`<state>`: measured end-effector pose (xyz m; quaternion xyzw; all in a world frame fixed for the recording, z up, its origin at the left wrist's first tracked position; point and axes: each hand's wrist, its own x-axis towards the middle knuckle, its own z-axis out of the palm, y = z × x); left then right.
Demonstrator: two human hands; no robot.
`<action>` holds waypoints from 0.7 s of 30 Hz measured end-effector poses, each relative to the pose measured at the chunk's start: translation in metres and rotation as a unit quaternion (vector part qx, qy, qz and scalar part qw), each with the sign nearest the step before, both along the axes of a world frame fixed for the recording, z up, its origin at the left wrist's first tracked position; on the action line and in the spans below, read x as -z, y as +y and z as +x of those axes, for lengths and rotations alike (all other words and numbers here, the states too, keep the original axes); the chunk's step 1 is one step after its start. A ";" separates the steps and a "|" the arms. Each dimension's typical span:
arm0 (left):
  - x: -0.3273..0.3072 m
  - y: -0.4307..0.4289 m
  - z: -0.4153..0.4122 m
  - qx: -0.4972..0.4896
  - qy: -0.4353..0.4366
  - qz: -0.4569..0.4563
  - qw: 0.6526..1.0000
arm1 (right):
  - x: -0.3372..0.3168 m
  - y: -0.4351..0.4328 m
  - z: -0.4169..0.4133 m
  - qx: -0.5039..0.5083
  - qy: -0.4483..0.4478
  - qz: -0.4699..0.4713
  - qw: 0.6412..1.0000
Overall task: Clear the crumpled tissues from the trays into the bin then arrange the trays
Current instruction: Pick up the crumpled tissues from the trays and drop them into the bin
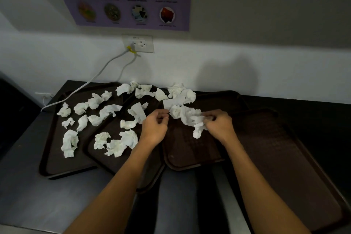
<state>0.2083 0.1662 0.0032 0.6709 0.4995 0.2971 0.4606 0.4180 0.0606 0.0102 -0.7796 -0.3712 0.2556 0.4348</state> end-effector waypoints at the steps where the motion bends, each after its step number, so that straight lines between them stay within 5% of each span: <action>1: 0.001 -0.001 0.001 0.001 -0.001 0.000 1.000 | 0.005 -0.004 -0.001 -0.016 0.012 -0.014 1.000; 7: 0.003 -0.007 0.001 0.001 0.001 -0.009 1.000 | 0.020 -0.018 -0.007 0.004 0.054 -0.007 0.999; 14: 0.005 -0.012 0.001 0.000 0.000 -0.015 1.000 | 0.038 -0.028 -0.018 -0.130 -0.070 -0.091 0.985; 21: 0.008 -0.014 0.001 0.000 -0.004 -0.020 1.000 | 0.052 -0.039 -0.022 -0.253 -0.212 -0.138 0.934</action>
